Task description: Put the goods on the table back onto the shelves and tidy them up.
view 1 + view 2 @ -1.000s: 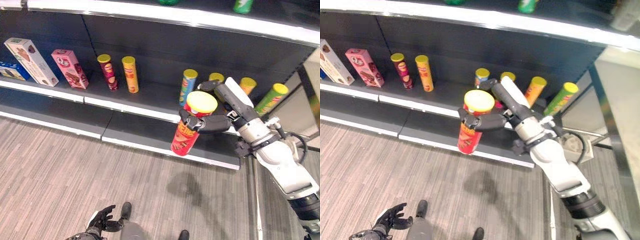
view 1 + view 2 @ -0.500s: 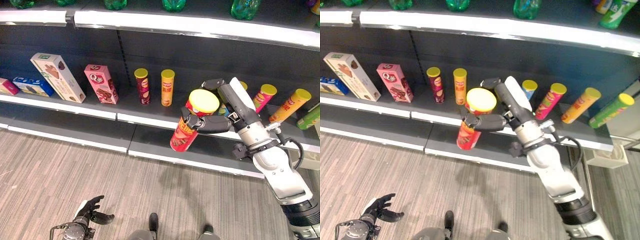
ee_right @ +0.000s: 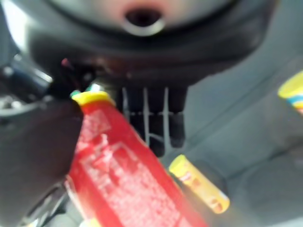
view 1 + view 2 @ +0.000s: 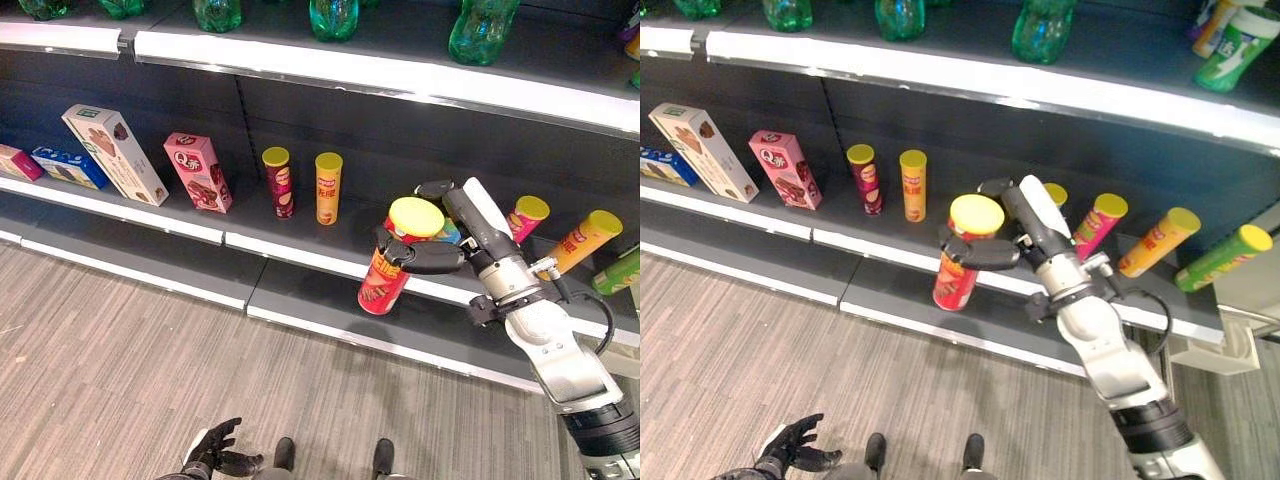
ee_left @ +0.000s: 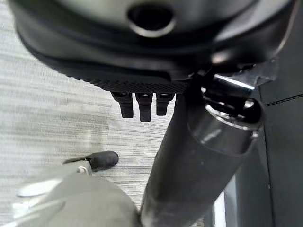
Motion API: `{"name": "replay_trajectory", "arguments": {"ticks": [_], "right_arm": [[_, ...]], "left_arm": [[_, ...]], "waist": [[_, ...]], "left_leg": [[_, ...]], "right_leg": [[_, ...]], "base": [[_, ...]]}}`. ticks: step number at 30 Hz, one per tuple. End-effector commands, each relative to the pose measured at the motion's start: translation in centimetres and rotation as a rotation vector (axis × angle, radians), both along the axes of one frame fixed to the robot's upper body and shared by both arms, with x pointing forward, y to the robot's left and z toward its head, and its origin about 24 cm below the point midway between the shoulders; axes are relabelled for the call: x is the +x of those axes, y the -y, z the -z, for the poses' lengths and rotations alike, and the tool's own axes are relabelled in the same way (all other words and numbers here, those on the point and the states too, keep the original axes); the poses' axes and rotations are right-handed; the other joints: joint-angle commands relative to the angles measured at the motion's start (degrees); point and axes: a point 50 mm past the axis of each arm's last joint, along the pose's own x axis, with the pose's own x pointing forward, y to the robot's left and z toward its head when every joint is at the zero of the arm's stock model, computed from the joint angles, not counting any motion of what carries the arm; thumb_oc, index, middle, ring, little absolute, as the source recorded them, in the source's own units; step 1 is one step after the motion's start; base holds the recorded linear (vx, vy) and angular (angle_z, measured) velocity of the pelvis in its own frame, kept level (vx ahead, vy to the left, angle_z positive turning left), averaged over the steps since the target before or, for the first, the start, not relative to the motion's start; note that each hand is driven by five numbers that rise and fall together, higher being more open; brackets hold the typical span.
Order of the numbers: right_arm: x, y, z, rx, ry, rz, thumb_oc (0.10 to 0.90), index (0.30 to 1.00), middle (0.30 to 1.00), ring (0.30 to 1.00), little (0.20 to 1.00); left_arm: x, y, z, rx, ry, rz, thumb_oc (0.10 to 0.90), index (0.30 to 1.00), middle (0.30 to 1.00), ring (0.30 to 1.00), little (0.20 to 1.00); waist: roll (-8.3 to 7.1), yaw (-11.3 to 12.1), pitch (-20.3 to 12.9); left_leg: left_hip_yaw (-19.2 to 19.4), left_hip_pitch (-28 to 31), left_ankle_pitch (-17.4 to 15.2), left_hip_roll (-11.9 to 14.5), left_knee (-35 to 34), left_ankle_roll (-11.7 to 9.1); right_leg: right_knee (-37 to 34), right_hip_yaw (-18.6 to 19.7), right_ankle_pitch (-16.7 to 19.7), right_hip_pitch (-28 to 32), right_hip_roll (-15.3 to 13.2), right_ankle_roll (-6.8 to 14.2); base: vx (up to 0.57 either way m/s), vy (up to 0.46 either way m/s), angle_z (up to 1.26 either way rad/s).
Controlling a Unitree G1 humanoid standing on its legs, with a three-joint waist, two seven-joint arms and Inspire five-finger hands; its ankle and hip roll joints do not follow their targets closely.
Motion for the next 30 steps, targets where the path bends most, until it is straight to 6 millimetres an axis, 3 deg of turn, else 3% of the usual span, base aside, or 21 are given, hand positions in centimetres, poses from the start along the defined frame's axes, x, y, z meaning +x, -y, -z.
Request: {"name": "replay_trajectory", "arguments": {"ticks": [1, 7, 15, 21, 24, 25, 30], "right_arm": [[0.3, -1.3, -6.0, 0.045, 0.349, 0.023, 0.400, 0.300, 0.300, 0.300, 0.300], [2.0, 0.6, -7.0, -0.124, 0.464, 0.260, 0.400, 0.300, 0.300, 0.300, 0.300], [3.9, 3.9, -10.1, -0.281, 0.599, 0.518, 0.400, 0.300, 0.300, 0.300, 0.300], [4.2, 5.2, -12.1, -0.303, 0.672, 0.621, 0.400, 0.300, 0.300, 0.300, 0.300], [4.1, 5.8, -13.5, -0.312, 0.718, 0.664, 0.400, 0.300, 0.300, 0.300, 0.300], [3.6, 6.4, -15.0, -0.311, 0.771, 0.703, 0.400, 0.300, 0.300, 0.300, 0.300], [3.2, 7.0, -17.0, -0.300, 0.840, 0.756, 0.400, 0.300, 0.300, 0.300, 0.300]], "left_arm": [[1.4, -2.7, -1.6, 0.100, 0.070, 0.023, 0.800, 0.900, 0.900, 0.900, 0.900], [1.3, -3.4, -1.9, 0.131, 0.081, 0.012, 0.800, 0.900, 0.900, 0.900, 0.900], [3.2, -3.1, -2.9, 0.140, 0.167, 0.037, 0.800, 0.900, 0.900, 0.900, 0.900], [4.7, -2.7, -3.9, 0.133, 0.243, 0.059, 0.800, 0.900, 0.900, 0.900, 0.900], [5.5, -2.3, -4.5, 0.120, 0.285, 0.061, 0.800, 0.900, 0.900, 0.900, 0.900], [5.9, -2.0, -5.0, 0.106, 0.315, 0.073, 0.800, 0.900, 0.900, 0.900, 0.900], [6.3, -1.8, -5.4, 0.101, 0.345, 0.078, 0.800, 0.900, 0.900, 0.900, 0.900]], "waist": [[-0.16, 2.9, -3.9], [1.66, 5.4, -2.8], [4.92, 7.4, 0.1], [6.33, 8.4, 1.7], [6.83, 8.9, 2.5], [7.41, 9.3, 3.3], [7.88, 9.7, 3.6]], "left_leg": [[-0.4, -0.8, -3.3, 2.8, 0.2, -2.6], [-2.4, -2.7, -3.0, 1.5, 0.2, -2.4], [-4.6, -8.4, -1.2, -0.2, 0.2, -2.3], [-5.5, -11.6, -0.4, -0.6, 0.2, -2.4], [-5.8, -13.2, 0.1, -0.8, 0.2, -2.5], [-6.0, -14.7, 0.4, -1.1, 0.2, -2.6], [-5.8, -16.3, 0.7, -1.5, 0.2, -2.7]], "right_leg": [[0.7, -1.4, -3.7, 2.6, -6.0, 5.2], [1.0, -3.7, -3.9, 2.8, -7.2, 5.8], [1.6, -5.2, -3.1, -1.2, -8.9, 6.4], [1.6, -5.5, -2.8, -3.7, -9.2, 6.6], [1.7, -5.2, -2.7, -5.2, -9.4, 6.7], [1.7, -5.1, -2.6, -6.5, -9.6, 6.8], [1.5, -4.8, -2.2, -7.9, -9.9, 7.0]], "base": [[0.04, -0.033, 0.17], [0.02, -0.008, 0.21], [-0.05, 0.016, 0.21], [-0.03, 0.010, 0.09], [-0.04, 0.003, 0.02], [-0.04, 0.011, 0.03], [-0.01, 0.003, 0.01]]}}
